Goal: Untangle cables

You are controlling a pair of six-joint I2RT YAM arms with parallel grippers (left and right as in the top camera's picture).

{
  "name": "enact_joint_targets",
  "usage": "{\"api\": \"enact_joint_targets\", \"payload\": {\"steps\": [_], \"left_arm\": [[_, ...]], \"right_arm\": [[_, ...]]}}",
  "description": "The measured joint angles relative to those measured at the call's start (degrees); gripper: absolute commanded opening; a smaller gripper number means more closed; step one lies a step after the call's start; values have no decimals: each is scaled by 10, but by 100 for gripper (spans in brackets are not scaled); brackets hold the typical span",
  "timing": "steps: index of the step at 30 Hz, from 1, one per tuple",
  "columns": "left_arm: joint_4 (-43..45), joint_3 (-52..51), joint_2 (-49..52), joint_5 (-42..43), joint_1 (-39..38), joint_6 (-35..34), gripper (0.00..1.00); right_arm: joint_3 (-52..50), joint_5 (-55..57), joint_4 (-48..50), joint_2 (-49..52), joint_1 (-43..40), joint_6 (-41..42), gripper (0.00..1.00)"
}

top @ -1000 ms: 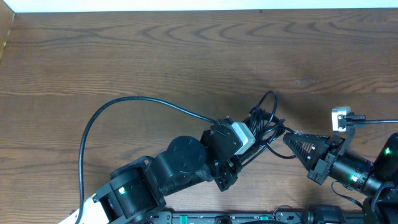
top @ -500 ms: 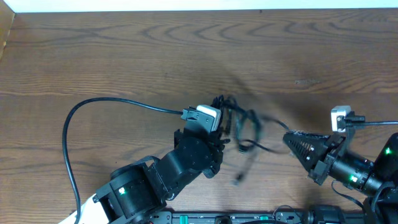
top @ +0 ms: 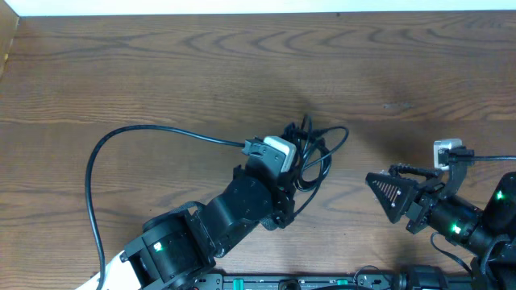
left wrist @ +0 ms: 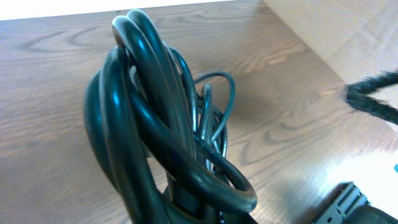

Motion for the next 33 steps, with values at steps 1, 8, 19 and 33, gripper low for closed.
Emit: {"api": "enact_joint_targets", "payload": {"steps": [1, 8, 19, 33], "left_arm": [[7, 0, 0, 10, 0, 9, 7], [40, 0, 0, 97, 0, 116, 8], [37, 0, 0, 210, 0, 250, 7], [46, 0, -4, 210, 0, 269, 8]], "right_arm": [[0, 0, -2, 0, 0, 0, 77], [0, 0, -10, 0, 0, -3, 81], [0, -81, 26, 0, 0, -2, 83], [0, -95, 0, 0, 0, -54, 76]]}}
